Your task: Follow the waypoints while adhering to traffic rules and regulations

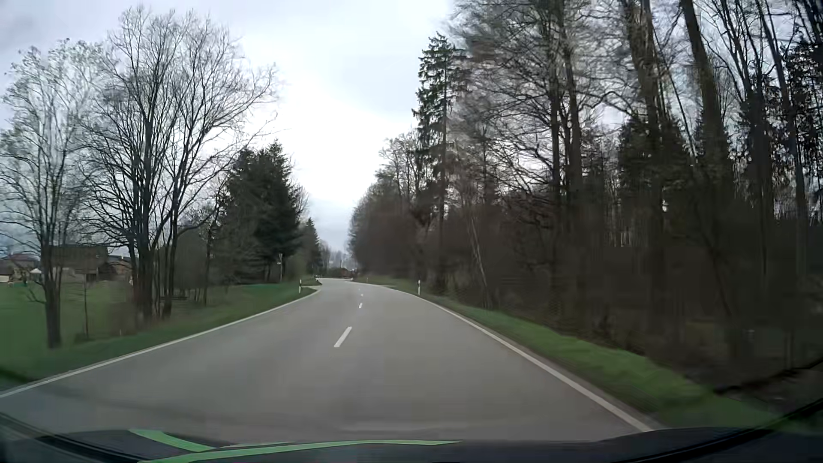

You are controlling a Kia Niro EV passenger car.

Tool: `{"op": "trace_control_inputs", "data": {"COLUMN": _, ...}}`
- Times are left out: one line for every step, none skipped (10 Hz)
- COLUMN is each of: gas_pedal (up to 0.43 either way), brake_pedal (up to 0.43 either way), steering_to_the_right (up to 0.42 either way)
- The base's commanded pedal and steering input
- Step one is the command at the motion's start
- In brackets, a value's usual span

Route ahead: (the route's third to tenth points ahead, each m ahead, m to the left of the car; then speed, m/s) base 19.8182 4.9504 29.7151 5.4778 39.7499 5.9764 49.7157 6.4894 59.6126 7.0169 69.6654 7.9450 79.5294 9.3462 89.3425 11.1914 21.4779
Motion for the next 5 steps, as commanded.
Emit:
{"op": "trace_control_inputs", "data": {"gas_pedal": 0.26, "brake_pedal": 0.0, "steering_to_the_right": -0.013}}
{"op": "trace_control_inputs", "data": {"gas_pedal": 0.26, "brake_pedal": 0.0, "steering_to_the_right": -0.013}}
{"op": "trace_control_inputs", "data": {"gas_pedal": 0.26, "brake_pedal": 0.0, "steering_to_the_right": -0.013}}
{"op": "trace_control_inputs", "data": {"gas_pedal": 0.26, "brake_pedal": 0.0, "steering_to_the_right": -0.013}}
{"op": "trace_control_inputs", "data": {"gas_pedal": 0.26, "brake_pedal": 0.0, "steering_to_the_right": -0.013}}
